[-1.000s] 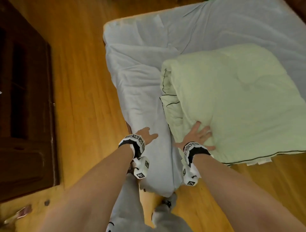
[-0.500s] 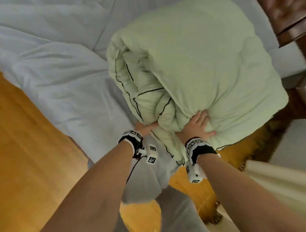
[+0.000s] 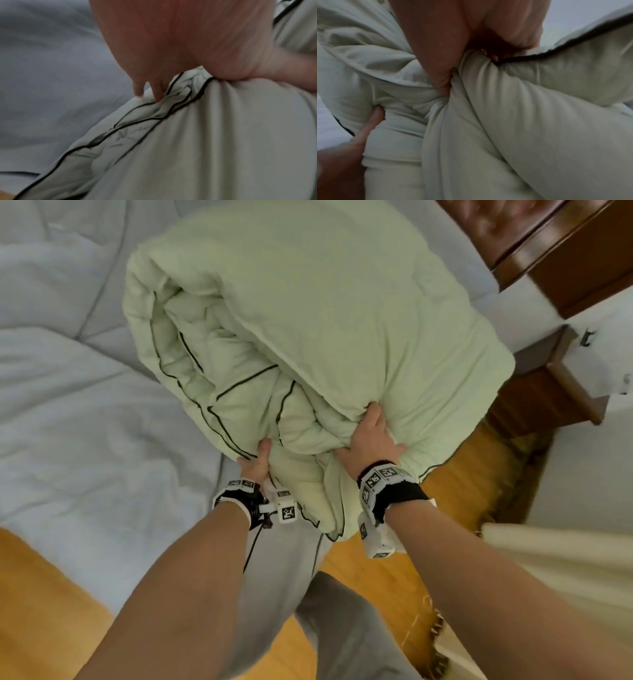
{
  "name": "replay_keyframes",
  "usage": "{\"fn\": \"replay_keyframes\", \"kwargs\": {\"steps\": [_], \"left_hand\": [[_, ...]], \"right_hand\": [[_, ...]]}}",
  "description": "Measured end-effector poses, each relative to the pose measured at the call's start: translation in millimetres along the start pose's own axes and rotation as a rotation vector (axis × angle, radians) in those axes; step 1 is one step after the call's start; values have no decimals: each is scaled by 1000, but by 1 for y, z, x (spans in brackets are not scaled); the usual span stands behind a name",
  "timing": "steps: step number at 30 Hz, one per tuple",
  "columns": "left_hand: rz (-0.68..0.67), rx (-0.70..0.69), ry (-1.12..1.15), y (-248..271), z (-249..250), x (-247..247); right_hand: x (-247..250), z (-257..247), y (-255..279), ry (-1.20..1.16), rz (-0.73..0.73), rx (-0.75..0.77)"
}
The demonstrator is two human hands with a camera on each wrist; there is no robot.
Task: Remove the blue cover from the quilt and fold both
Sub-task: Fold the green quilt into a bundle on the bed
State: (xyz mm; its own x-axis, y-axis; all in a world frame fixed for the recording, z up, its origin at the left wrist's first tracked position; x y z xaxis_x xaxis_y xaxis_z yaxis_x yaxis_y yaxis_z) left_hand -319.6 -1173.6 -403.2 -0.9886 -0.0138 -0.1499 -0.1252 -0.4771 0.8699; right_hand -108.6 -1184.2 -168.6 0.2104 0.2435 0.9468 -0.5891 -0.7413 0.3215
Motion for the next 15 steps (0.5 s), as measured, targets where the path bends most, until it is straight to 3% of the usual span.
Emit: {"fn": "replay_keyframes", "kwargs": {"steps": [3, 6, 10, 15], "left_hand": [[70, -27, -42, -5, 10, -8], [2, 62, -14, -14, 3, -27], [-17, 35, -123, -1, 14, -38], [-23, 40, -71, 19, 23, -45]], "right_hand": [[10, 14, -15, -10, 25, 4], [7, 16, -25, -1, 20, 26], [-6, 12, -25, 24, 16, 26], [-6, 10, -21, 7, -41, 44]]}}
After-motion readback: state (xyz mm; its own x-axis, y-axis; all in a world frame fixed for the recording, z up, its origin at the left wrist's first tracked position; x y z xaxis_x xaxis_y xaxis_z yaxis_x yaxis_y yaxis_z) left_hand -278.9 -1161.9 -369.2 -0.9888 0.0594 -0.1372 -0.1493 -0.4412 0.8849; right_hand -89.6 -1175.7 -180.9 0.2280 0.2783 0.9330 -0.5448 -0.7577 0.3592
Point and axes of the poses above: each hand's wrist, its own y-axis away from the middle knuckle, its own x-axis out of the back of the hand, z = x × y, the point moved 10 cm from there along -y, towards the middle knuckle, and after that the axes turned 2 degrees about -z, right-handed, at the moved point
